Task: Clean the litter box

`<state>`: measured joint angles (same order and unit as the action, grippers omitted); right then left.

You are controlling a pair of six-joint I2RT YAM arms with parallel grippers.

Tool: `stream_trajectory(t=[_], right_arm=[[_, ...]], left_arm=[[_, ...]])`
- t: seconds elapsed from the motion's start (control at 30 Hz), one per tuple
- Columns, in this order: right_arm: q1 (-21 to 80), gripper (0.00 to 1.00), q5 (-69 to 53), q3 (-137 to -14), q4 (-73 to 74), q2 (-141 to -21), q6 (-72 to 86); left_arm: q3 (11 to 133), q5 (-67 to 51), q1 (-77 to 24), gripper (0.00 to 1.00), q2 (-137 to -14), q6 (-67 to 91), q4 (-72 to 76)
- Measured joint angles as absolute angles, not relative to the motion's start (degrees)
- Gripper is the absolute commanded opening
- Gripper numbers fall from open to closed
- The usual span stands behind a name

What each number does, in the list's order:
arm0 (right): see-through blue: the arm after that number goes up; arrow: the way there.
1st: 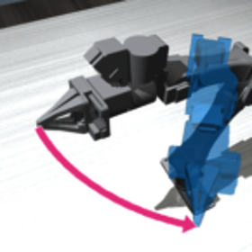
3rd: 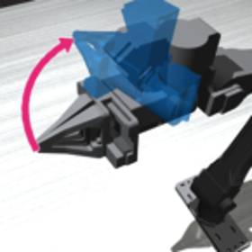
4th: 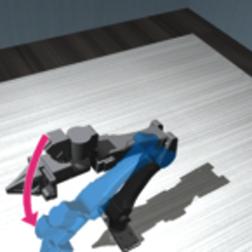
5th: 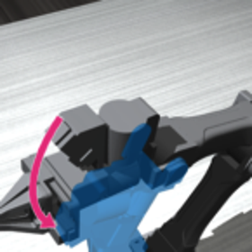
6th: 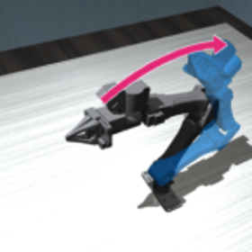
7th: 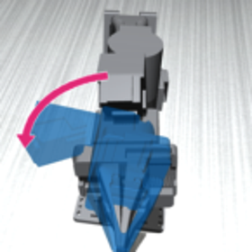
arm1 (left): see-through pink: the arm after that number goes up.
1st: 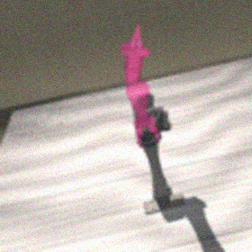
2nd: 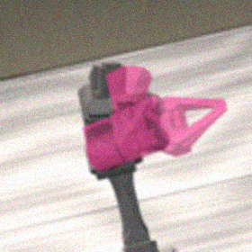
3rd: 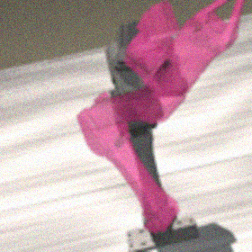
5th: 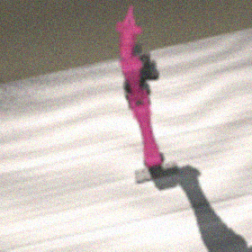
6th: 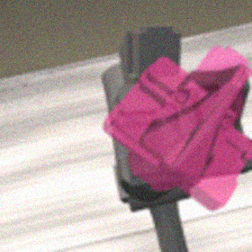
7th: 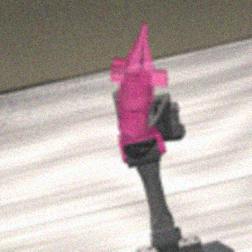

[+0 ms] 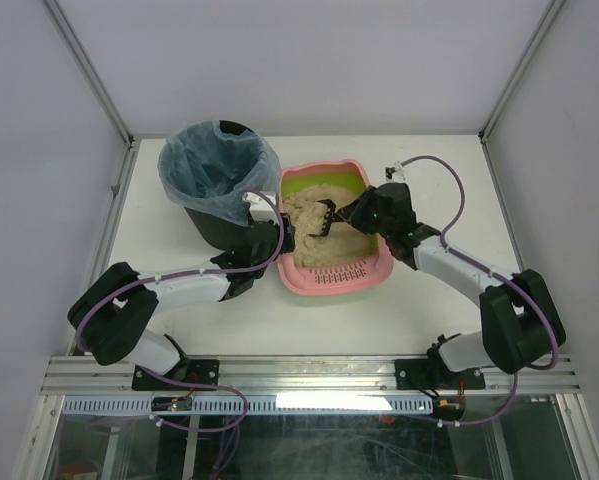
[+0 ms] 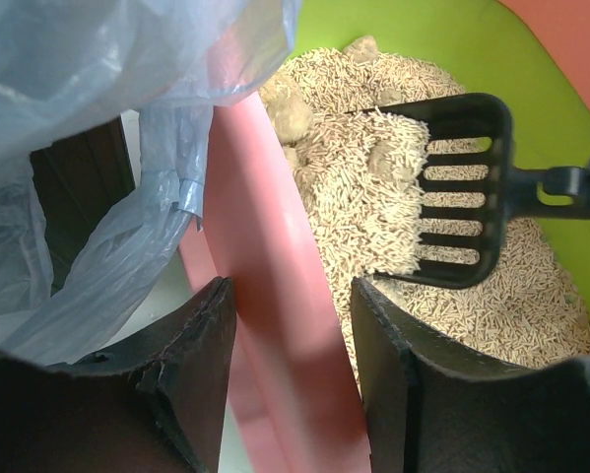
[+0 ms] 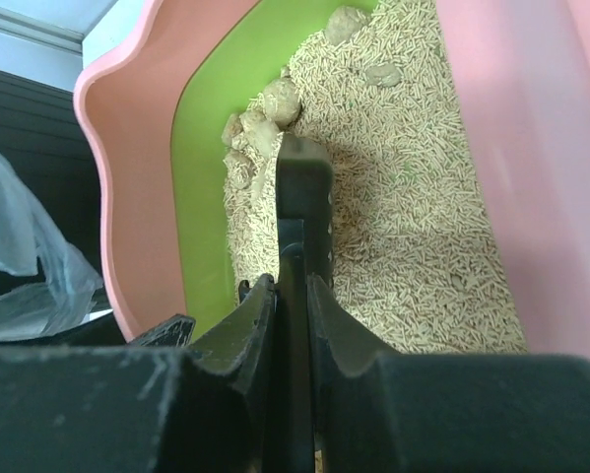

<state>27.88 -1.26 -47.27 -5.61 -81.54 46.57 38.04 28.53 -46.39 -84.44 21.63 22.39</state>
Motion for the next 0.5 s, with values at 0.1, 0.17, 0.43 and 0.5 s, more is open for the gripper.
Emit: stream_trajectory(t=[0.1,0.17,0.43,0.5], right_arm=[[27.2,0.0,-1.3,-44.8,-5.7,-77.7,46.7],[26.7,0.0,-1.2,-43.0,-5.7,-74.9,46.9],[23.1,0.0,-1.5,-35.6,-5.9,-63.1,50.0],[21.2,0.0,-2.9,-33.4,-6.5,-60.4,51.7]], left_arm=[[38.0,28.6,-46.4,0.37,-84.5,21.6,22.4],[38.1,28.6,-46.4,0.37,-84.5,21.6,22.4],[38.1,28.6,-46.4,0.41,-84.5,21.6,22.4],[38.1,28.7,-46.4,0.43,-84.5,21.6,22.4]])
